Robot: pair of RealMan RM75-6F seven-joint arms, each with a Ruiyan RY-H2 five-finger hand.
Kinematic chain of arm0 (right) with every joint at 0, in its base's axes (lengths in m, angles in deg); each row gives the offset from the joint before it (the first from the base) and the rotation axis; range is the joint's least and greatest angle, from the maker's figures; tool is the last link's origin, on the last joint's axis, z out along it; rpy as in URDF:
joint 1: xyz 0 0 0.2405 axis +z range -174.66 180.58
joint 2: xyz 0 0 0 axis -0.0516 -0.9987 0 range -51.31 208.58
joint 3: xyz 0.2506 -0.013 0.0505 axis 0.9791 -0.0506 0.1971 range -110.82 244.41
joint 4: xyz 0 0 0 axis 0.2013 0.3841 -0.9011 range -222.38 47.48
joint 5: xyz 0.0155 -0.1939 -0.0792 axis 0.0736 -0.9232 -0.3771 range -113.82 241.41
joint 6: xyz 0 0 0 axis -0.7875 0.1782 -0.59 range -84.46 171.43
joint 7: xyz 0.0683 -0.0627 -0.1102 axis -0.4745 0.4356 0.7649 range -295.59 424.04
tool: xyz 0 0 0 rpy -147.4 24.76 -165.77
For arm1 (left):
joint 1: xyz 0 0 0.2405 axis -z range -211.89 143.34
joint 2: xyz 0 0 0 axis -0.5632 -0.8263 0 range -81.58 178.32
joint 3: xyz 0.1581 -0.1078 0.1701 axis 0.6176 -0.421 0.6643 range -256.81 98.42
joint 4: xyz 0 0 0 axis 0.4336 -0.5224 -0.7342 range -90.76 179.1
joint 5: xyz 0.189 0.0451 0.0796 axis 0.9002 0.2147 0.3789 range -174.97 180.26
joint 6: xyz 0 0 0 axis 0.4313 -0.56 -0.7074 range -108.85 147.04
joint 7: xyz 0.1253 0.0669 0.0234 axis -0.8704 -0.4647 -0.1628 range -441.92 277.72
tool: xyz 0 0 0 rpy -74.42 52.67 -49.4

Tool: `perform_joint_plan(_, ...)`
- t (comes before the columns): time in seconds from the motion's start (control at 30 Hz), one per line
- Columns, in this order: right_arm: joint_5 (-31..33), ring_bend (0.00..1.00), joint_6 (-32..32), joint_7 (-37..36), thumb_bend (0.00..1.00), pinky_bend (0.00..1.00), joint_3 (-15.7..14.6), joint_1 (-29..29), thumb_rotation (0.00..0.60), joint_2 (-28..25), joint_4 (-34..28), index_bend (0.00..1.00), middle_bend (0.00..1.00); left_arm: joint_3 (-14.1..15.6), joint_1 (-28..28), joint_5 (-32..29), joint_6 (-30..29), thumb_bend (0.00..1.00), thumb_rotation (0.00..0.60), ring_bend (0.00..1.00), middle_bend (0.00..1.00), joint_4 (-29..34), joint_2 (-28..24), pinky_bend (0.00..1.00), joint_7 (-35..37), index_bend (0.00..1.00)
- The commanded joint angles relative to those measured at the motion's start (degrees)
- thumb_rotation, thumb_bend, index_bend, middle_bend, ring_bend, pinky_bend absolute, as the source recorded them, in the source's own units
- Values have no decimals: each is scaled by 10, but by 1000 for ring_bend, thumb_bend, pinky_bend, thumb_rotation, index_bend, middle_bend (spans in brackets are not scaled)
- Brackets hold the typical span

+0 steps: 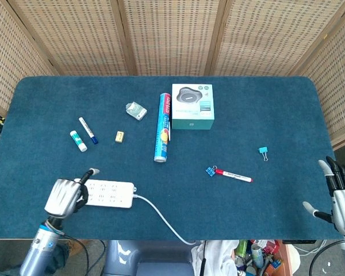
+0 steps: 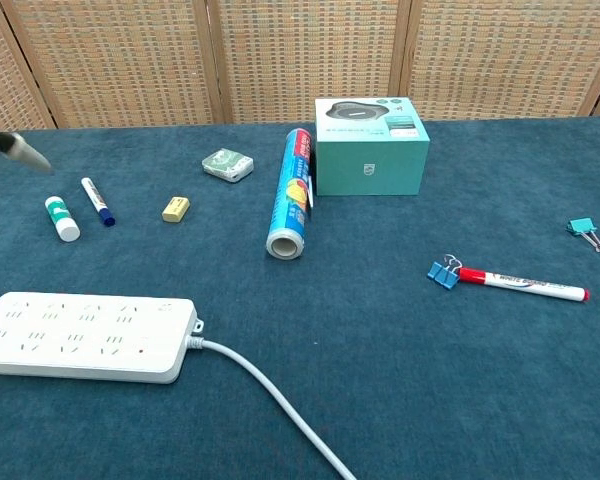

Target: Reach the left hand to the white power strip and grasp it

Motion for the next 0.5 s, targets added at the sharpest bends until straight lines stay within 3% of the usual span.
perform_joint_plan(0.03, -5, 0, 1, 3, 0, 0, -2, 0, 600, 1, -1, 0, 0, -24, -45, 22, -91, 0, 276, 1000, 1000, -31, -56, 1000, 77, 386)
perform_joint_plan(0.07, -8, 0, 1, 8, 0, 0, -3, 1, 600, 3, -2, 0, 0, -25, -50, 24, -101, 0, 161, 1000, 1000, -44, -69, 1000, 111, 393)
perform_joint_plan(0.1, -9, 0, 1, 11, 0, 0, -4, 1, 600, 3, -3, 0, 0, -26, -54, 25, -107, 0, 95, 1000, 1000, -56, -75, 1000, 128, 395)
perform_joint_plan(0.23, -15, 0, 2, 24, 0, 0, -7, 1, 600, 8, -5, 0, 0, -38, -67, 31, -149, 0, 4, 987, 994, -108, -74, 995, 164, 358)
perform_joint_plan(0.27, -16, 0, 2, 28, 0, 0, -7, 1, 600, 9, -6, 0, 0, -40, -69, 39, -165, 0, 0, 901, 931, -130, -66, 896, 187, 281)
perform_joint_plan(0.33, -18, 0, 2, 35, 0, 0, -8, 2, 600, 12, -7, 0, 0, -25, -77, 19, -137, 0, 0, 483, 538, -142, -74, 451, 194, 100)
perform_joint_plan(0.37, -18, 0, 2, 37, 0, 0, -8, 2, 600, 12, -7, 0, 0, -20, -77, 8, -119, 0, 0, 214, 255, -132, -85, 172, 182, 23)
perform_joint_plan(0.4, -18, 0, 2, 38, 0, 0, -8, 2, 600, 13, -7, 0, 0, -17, -76, 3, -105, 0, 22, 35, 52, -119, -95, 19, 177, 0)
perform_joint_plan(0.43, -19, 0, 1, 40, 0, 0, -9, 2, 600, 14, -7, 0, 0, -14, -74, 0, -92, 0, 49, 0, 0, -107, -105, 0, 175, 0)
perform_joint_plan(0.5, -19, 0, 0, 45, 0, 0, -9, 3, 600, 16, -7, 0, 0, -16, -73, -9, -81, 0, 159, 0, 0, -88, -116, 0, 156, 0)
